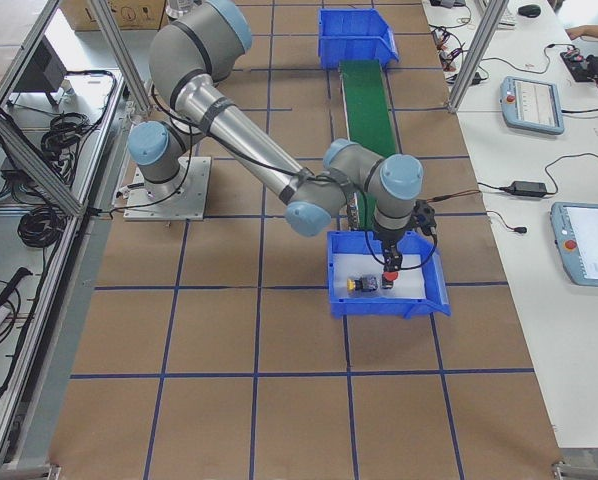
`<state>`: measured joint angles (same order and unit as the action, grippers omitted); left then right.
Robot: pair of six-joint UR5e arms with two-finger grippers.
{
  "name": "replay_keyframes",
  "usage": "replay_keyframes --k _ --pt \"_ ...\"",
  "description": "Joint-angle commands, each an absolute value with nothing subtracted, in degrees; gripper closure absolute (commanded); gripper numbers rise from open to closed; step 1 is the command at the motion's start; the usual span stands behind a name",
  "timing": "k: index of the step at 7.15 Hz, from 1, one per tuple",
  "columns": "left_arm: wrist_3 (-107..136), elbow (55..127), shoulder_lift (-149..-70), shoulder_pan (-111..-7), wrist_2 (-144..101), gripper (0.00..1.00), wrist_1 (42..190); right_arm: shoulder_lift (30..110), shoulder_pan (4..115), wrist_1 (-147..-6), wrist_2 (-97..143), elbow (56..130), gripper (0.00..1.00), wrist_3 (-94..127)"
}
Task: Transport two buttons from left to right
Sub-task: 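Open the right gripper to release the red button and raise it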
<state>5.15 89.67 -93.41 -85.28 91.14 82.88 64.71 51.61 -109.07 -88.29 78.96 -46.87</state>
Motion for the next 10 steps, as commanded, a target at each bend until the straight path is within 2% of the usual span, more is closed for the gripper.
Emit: replay_keyframes --k 1,2,4,6,8,10 --pt "5.2 89.6 -93.3 -85.3 91.1 0.00 82.9 77.2 53.2 -101.2 -88.4 81.9 0.00 -43.3" --pt "5.2 89.7 -93.3 -85.3 91.1 0.00 82.9 80.5 55.9 -96.7 -89.0 81.7 0.00 -41.7" --pt "5.1 89.7 -93.3 -85.3 91.1 0.00 82.9 86.2 56.5 -93.7 -89.7 86.2 0.00 -39.3" --pt "5.2 89.7 -93.3 -85.3 91.1 0.00 82.9 88.5 59.9 -93.3 -90.4 86.9 0.00 -29.4" --pt "5.2 89.7 -93.3 -85.3 91.1 0.00 82.9 88.0 73.4 -94.0 -90.9 87.0 0.00 -11.8" --pt "5.2 89.6 -93.3 -85.3 91.1 0.00 82.9 86.5 84.6 -94.6 -90.8 87.1 0.00 -3.5"
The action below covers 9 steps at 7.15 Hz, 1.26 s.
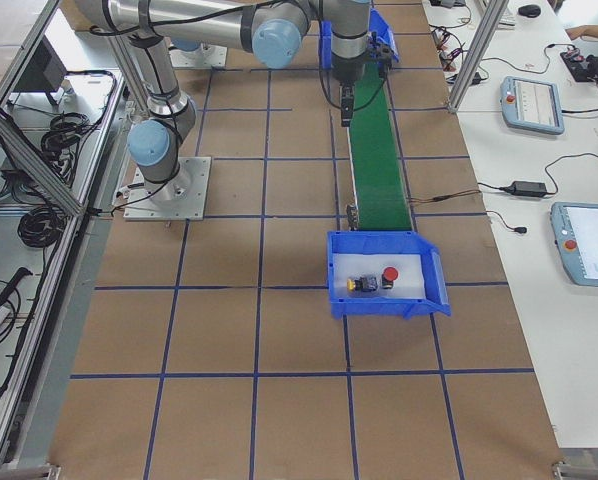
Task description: Transport two buttons from left to right
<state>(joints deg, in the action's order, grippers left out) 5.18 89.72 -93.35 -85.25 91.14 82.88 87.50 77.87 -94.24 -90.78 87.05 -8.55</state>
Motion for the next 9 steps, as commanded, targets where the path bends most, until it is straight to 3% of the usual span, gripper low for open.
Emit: replay_keyframes --k 1,9 --pt "5.2 89.6 -93.3 -85.3 91.1 0.00 83.0 85.4 87.8 -94.8 -90.7 87.0 0.00 -2.7" --pt "4.4 89.7 -93.1 -85.4 91.1 0.00 83.4 85.3 88.2 -94.6 -90.5 86.6 0.00 -2.8"
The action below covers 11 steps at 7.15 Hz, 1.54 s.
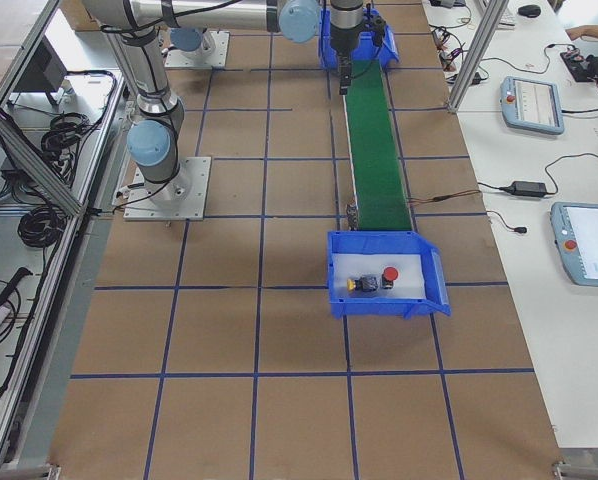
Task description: Transport two buttons from left to right
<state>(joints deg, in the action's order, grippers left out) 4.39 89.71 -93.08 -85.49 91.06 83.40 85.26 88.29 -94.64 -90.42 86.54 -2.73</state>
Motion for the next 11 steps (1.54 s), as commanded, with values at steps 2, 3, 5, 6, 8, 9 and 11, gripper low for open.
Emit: replay_keyframes --k 2,3,5,6,8,9,11 --pt "4.5 89.7 -93.1 -85.3 91.1 0.00 83.4 85.7 88.3 -94.4 -90.7 86.7 0.00 -2.9" --pt "4.7 89.7 -93.1 -85.2 91.0 0.00 83.3 85.6 88.2 -94.4 -90.8 86.7 0.00 -2.9" --pt "4.7 89.7 -93.1 -85.2 91.1 0.00 83.6 85.6 88.2 -94.4 -90.8 86.5 0.00 -3.0" --pt "4.6 89.4 -93.1 -85.3 91.0 0.00 83.6 85.6 88.2 -94.4 -90.8 86.6 0.00 -3.1" --pt "4.6 89.3 -92.9 -85.2 90.9 0.00 83.6 85.8 88.2 -94.3 -92.1 86.3 0.00 -3.1" --pt "4.6 89.5 -92.9 -85.2 90.9 0.00 83.6 86.0 88.2 -94.3 -92.3 86.4 0.00 -3.1" --pt "4.6 89.5 -92.8 -85.2 90.8 0.00 83.5 86.0 88.2 -94.3 -92.2 86.4 0.00 -3.0"
